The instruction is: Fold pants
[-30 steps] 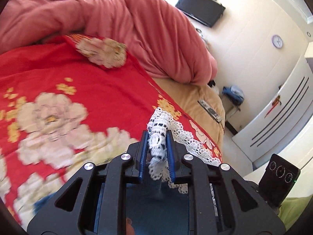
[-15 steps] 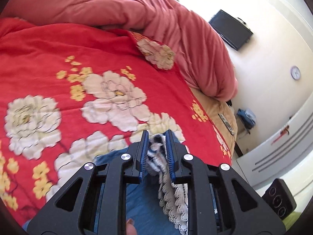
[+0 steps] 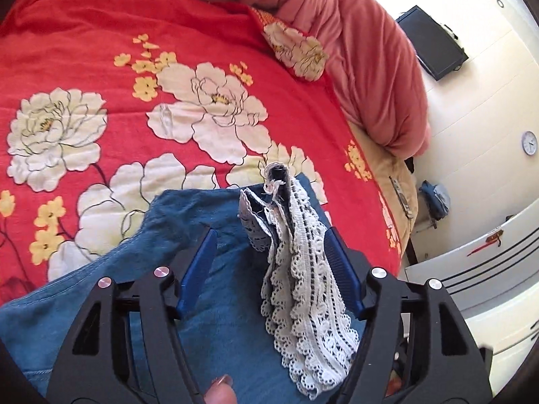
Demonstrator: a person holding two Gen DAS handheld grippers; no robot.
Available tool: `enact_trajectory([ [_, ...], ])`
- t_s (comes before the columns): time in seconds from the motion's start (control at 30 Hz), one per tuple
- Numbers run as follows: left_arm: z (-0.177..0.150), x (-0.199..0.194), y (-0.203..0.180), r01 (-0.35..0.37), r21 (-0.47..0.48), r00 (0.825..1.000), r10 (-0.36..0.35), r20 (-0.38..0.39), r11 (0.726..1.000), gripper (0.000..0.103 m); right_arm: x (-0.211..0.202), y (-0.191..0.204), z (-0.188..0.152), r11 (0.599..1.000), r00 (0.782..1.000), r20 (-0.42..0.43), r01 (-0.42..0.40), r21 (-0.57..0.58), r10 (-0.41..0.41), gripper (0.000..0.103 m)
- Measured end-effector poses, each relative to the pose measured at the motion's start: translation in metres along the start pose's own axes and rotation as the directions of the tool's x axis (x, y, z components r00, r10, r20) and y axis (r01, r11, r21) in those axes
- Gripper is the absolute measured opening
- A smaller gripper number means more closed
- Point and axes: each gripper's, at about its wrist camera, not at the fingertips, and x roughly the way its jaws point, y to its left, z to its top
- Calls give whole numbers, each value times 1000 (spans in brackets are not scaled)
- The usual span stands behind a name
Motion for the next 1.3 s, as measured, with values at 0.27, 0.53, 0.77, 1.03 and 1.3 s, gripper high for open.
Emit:
enact_trajectory([
  [0.27,7,22,-12,15,9,999,-15,-43,1000,58,23,1,-7,984,988,-38,142,-112,-147,38],
  [0.53,10,41,-10,27,-49,996,-31,-86,998,9,19,-21,-4,1000,999,-35,5,15,-4,17],
  [0.77,11,-3,-16,41,-28,999,-40,10,999,8,-14,-38,17,960,976,86,-214,179,202,17],
  [1.03,-12,-43,29,-131,-104,990,135,40,986,11,11,11,32,948,951,27,-308,82,307,17],
  [1.3,-20,-48,52,-236,-158,971,240,7,959,32,16,26,21,938,940,-36,-336,84,340,28],
])
